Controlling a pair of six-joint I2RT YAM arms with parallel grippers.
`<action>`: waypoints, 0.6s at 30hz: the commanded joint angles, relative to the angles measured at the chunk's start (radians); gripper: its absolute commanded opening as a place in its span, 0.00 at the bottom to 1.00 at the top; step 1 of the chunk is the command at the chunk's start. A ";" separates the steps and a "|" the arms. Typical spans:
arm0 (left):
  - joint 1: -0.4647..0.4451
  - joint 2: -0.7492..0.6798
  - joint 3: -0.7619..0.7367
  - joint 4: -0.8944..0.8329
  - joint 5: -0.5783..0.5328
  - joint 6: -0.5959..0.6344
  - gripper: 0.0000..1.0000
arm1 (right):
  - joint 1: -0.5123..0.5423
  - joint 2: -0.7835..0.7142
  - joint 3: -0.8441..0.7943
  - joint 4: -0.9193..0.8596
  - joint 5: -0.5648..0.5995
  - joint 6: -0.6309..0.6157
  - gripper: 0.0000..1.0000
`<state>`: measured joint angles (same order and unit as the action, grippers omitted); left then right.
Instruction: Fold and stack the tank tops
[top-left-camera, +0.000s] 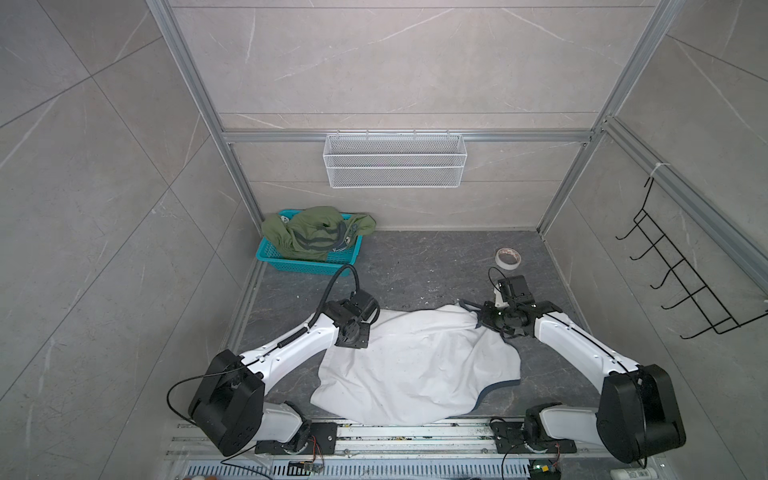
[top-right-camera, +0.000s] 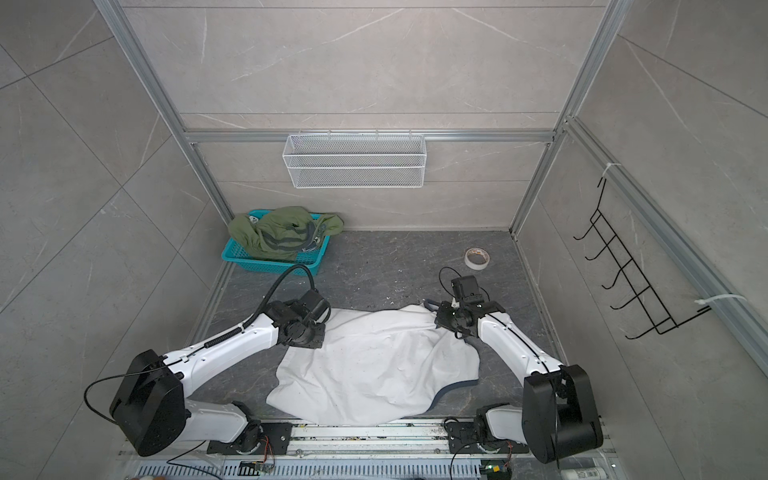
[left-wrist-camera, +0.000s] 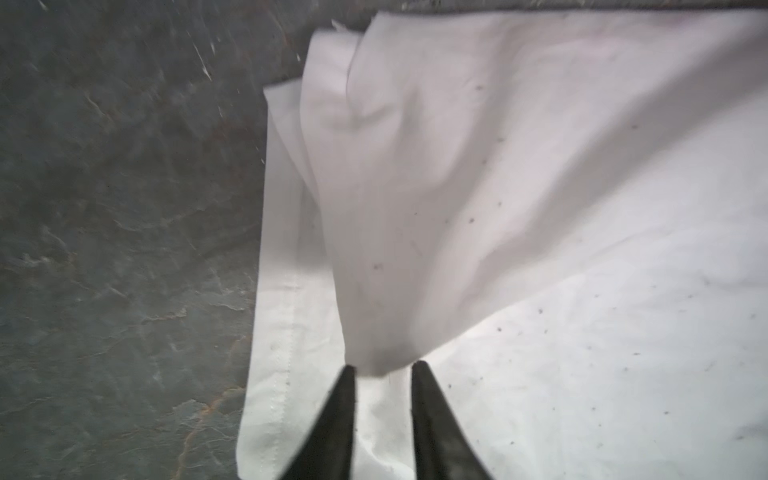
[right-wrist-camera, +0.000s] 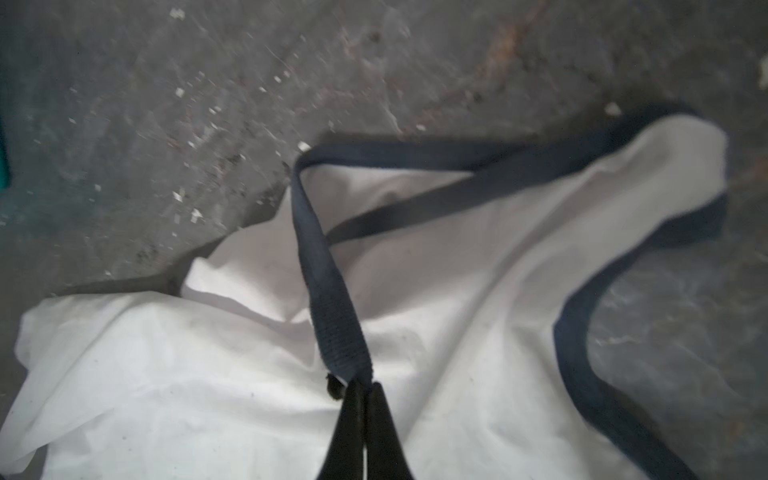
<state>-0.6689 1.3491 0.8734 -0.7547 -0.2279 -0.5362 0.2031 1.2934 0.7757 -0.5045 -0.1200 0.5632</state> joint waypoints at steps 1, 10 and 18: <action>0.009 -0.146 -0.046 0.037 0.036 -0.081 0.53 | -0.005 -0.045 -0.024 -0.066 0.066 0.020 0.00; 0.257 -0.252 -0.225 0.343 0.427 -0.174 0.56 | -0.005 -0.056 -0.036 -0.067 0.092 0.024 0.00; 0.351 -0.064 -0.256 0.539 0.569 -0.231 0.45 | -0.005 -0.046 -0.031 -0.067 0.104 0.021 0.00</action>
<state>-0.3374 1.2617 0.6243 -0.3351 0.2390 -0.7250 0.2024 1.2572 0.7532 -0.5507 -0.0406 0.5766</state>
